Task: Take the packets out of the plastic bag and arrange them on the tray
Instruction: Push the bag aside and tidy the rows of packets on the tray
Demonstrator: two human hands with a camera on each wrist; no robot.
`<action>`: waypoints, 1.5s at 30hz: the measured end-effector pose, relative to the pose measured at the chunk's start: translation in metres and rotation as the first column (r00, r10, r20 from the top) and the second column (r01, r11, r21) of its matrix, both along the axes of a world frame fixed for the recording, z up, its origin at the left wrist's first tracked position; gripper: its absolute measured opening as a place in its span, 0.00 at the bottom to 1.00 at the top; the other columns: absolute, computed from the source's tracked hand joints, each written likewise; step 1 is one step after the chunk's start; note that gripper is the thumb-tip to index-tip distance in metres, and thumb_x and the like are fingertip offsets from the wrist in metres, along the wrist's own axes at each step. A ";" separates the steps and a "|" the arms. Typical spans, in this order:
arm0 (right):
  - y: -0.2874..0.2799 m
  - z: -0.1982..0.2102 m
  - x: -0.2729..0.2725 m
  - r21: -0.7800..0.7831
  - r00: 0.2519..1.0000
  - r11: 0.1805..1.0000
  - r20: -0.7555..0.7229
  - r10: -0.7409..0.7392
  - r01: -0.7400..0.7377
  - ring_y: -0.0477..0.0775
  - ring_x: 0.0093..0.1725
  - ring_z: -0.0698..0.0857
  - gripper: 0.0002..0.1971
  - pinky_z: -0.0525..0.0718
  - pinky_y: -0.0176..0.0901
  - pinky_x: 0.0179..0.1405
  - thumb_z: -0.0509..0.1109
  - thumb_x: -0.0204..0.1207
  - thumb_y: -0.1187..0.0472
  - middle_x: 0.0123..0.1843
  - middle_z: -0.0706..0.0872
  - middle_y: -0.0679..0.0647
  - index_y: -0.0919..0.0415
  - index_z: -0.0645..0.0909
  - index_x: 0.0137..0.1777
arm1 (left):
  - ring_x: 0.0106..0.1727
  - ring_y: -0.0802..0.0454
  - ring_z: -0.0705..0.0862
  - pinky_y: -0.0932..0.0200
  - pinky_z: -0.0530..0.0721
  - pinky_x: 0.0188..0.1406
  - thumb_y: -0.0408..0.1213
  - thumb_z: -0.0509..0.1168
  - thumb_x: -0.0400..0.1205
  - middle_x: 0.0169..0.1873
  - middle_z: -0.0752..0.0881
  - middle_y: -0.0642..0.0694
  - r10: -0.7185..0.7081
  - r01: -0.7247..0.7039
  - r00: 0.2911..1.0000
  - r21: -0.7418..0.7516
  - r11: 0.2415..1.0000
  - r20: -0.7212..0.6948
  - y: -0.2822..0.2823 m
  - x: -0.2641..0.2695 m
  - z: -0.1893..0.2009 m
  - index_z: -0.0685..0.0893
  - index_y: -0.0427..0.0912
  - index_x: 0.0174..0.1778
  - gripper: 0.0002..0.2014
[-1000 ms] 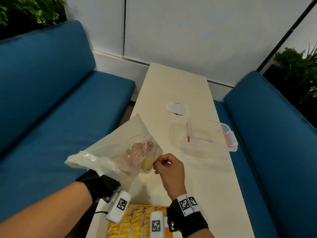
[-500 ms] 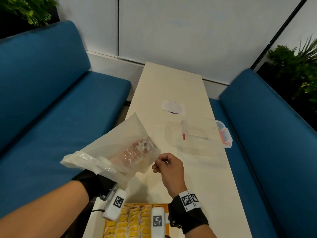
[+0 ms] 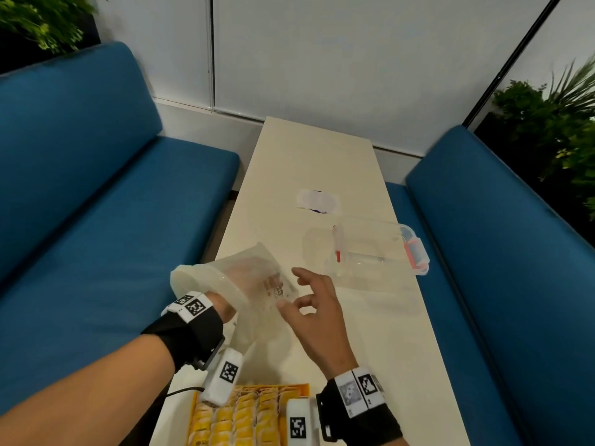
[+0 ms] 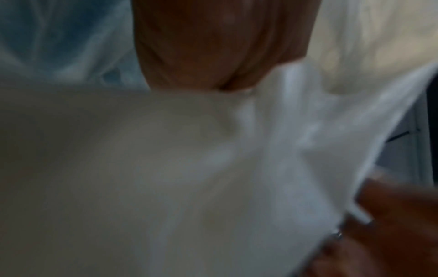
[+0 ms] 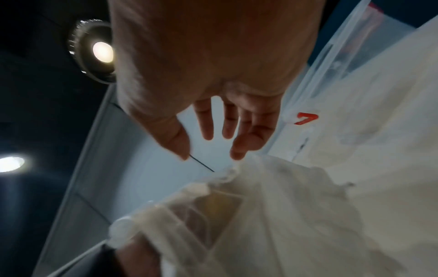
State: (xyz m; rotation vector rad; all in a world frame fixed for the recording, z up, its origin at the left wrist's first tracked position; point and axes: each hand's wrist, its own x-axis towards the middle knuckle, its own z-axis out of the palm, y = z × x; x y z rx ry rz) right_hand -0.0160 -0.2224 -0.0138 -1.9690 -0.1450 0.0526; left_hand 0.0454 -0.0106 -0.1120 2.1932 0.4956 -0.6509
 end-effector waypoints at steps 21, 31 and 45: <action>-0.002 -0.040 0.061 -0.212 0.957 0.933 0.092 -0.276 0.290 0.59 0.38 0.85 0.13 0.88 0.54 0.40 0.67 0.69 0.72 0.39 0.81 0.55 0.54 0.72 0.33 | 0.42 0.50 0.85 0.62 0.79 0.29 0.35 0.77 0.80 0.50 0.89 0.41 0.050 -0.040 0.999 -0.804 0.593 -0.013 -0.015 -0.042 0.079 0.86 0.36 0.65 0.18; -0.017 -0.075 0.029 -0.530 0.997 0.844 0.024 -0.075 0.076 0.51 0.41 0.81 0.06 0.81 0.40 0.43 0.68 0.76 0.69 0.49 0.77 0.51 0.58 0.78 0.48 | 0.45 0.43 0.89 0.58 0.87 0.28 0.34 0.73 0.81 0.54 0.89 0.32 0.265 -0.450 0.884 -0.854 0.262 -0.385 -0.016 -0.101 0.031 0.83 0.33 0.60 0.14; 0.028 -0.042 -0.045 -0.192 0.930 0.969 -0.359 0.079 -0.156 0.51 0.37 0.90 0.10 0.84 0.40 0.31 0.82 0.65 0.49 0.38 0.90 0.51 0.52 0.87 0.39 | 0.56 0.35 0.92 0.45 0.93 0.51 0.29 0.64 0.87 0.59 0.90 0.30 0.416 -0.470 0.812 -0.881 0.051 -0.409 -0.042 -0.121 0.021 0.83 0.34 0.69 0.14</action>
